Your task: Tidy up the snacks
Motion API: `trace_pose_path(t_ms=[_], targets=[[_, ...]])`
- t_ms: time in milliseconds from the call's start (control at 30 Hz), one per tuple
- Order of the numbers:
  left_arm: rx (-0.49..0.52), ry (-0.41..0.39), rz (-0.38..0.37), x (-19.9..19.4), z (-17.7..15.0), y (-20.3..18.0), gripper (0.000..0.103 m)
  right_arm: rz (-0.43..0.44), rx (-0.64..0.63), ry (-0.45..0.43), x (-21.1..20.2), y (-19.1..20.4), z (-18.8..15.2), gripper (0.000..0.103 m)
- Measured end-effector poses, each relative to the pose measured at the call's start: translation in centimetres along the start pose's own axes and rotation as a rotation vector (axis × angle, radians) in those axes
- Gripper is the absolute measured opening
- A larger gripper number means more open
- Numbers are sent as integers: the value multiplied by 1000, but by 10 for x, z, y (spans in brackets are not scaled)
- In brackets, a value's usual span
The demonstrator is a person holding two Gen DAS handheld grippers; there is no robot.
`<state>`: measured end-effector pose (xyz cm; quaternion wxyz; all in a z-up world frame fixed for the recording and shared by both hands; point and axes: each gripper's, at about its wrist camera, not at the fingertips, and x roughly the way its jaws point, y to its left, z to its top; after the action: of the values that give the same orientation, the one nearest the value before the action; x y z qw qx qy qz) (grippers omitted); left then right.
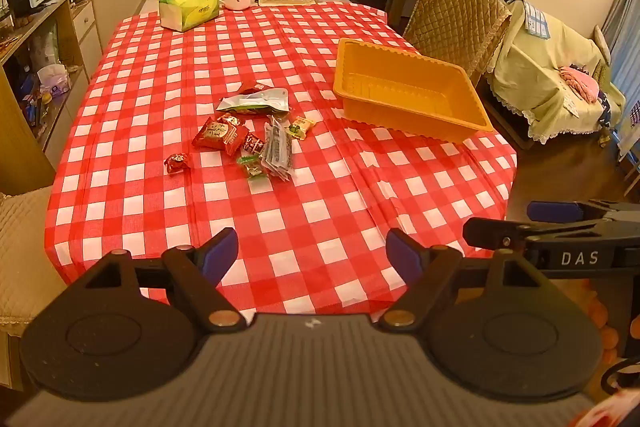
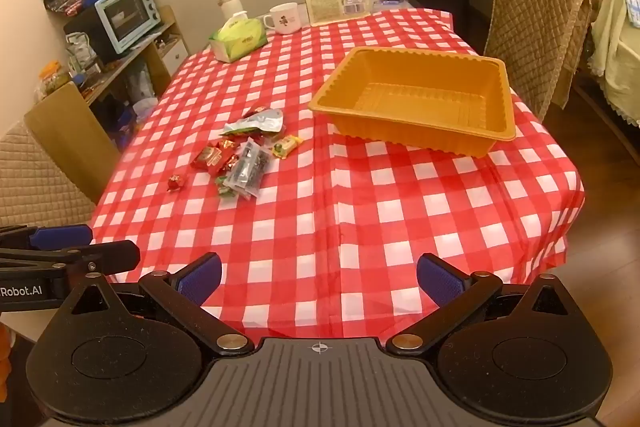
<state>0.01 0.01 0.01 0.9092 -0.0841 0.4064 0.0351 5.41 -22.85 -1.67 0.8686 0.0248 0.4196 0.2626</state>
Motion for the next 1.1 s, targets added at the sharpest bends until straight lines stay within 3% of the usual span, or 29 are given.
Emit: trace_pose_path(t_ms=[1100], targets=[[0,-2,0,0,0,0,80,-3,-5,-4,0,-4,1,103]])
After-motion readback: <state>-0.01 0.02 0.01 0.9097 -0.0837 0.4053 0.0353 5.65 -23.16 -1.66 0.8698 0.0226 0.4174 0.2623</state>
